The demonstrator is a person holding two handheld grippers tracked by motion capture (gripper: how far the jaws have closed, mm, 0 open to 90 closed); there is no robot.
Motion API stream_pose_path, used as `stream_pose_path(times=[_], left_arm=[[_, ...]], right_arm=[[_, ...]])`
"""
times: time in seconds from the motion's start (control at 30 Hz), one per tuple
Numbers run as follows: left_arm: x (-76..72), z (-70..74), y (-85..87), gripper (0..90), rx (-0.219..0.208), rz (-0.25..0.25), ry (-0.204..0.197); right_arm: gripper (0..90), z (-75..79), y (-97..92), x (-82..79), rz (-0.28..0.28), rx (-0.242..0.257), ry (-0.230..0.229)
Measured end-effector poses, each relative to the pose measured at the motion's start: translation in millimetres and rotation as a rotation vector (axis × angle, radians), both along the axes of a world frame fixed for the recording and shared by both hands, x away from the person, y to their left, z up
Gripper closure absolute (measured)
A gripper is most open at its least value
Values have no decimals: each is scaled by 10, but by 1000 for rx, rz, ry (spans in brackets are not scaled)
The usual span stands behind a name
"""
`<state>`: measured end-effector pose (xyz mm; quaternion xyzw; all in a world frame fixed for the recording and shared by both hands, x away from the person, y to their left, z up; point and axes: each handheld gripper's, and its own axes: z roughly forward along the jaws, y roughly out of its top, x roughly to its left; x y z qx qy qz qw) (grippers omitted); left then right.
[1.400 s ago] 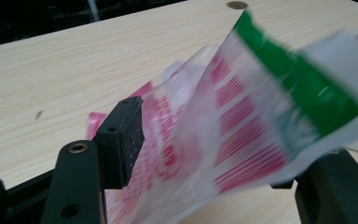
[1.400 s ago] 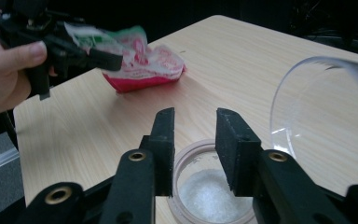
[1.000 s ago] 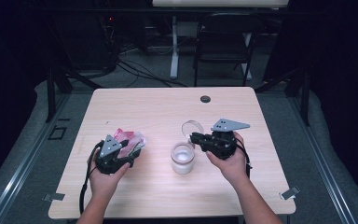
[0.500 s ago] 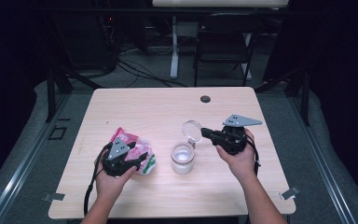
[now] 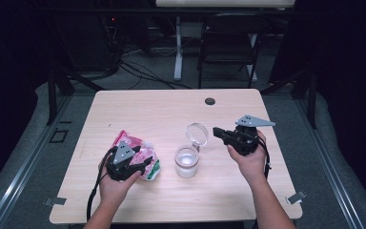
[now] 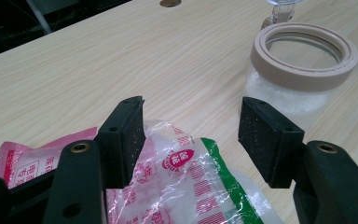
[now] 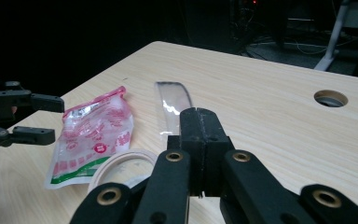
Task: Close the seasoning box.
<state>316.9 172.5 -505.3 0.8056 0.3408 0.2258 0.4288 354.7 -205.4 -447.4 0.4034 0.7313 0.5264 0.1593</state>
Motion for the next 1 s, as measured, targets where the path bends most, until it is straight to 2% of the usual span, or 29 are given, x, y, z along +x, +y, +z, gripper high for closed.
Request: stream_pose_path(times=[0.33, 0.6, 0.73, 1.0], left_arm=[[-1, 1, -27, 439, -7, -4, 3], [22, 52, -198, 511, 13, -43, -3], [41, 82, -309, 568, 20, -72, -5], [101, 131, -487, 722, 2, -107, 0]], right_arm=[[900, -120, -41, 88, -47, -17, 22], [900, -201, -40, 143, -55, -20, 43], [900, -257, -20, 177, -49, -27, 63], [893, -318, 38, 215, -33, -36, 79]])
